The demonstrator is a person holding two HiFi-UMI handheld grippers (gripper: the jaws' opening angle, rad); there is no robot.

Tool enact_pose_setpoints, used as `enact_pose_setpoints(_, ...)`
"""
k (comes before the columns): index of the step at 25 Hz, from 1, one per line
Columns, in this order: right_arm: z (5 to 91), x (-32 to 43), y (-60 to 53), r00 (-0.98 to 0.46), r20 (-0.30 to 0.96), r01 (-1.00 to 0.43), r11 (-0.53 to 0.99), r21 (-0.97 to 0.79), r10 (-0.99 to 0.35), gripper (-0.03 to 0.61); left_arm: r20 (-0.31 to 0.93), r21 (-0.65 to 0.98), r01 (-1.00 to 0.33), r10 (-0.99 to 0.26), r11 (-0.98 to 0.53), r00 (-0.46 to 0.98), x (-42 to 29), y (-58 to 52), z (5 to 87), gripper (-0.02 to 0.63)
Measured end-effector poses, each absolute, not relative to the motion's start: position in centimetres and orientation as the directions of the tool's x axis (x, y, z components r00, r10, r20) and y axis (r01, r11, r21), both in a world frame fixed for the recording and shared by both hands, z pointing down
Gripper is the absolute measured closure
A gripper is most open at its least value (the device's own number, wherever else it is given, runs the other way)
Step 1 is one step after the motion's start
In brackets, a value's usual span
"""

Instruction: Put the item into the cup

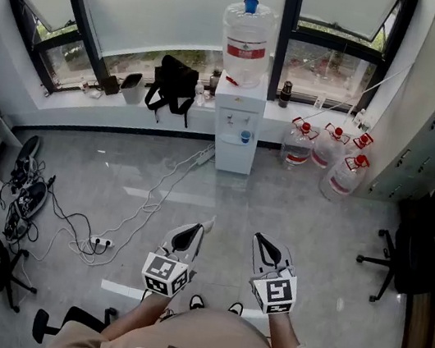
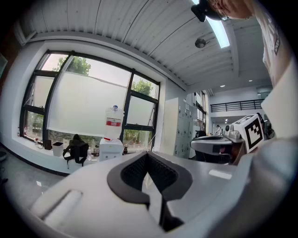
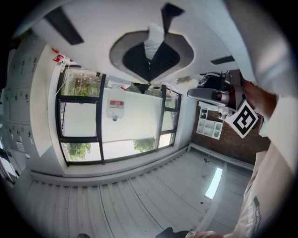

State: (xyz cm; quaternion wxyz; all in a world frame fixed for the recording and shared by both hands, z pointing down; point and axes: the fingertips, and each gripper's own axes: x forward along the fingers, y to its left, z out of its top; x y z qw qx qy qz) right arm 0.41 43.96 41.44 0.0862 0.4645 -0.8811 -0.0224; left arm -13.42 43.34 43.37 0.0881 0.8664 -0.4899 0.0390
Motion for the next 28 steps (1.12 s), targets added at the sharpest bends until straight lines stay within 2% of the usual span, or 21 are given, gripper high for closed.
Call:
enact_pose_setpoints(4,42.5,0.8,43.1,-0.548,0.156,-0.815,0.566,0.122,-0.822,0.568,0.135,0.092,-0.849,-0.839,-0.52,0.528,-12.9,41.8,43.0,0.604)
enact_pose_setpoints(16,41.9,1.1,43.3,-0.554,0.086,-0.829,0.558,0.029,-0.828,0.568,0.117,0.067,-0.83,-0.822,-0.554,0.558,-12.8,41.4,42.7,0.604)
enact_pose_setpoints(21,42.9,-1.2,43.6,-0.551,0.121,-0.823,0.561,0.089,-0.826,0.567,0.109,0.067,-0.827,-0.82,-0.558,0.562,-14.6,40.7,42.9,0.604)
enact_pose_setpoints(28,43.4,-3.2,42.2,-0.519,0.143,-0.845,0.531,0.062,-0.843,0.567,0.103,0.114,-0.815,-0.809,-0.569,0.579,-17.3,39.2,43.9,0.604)
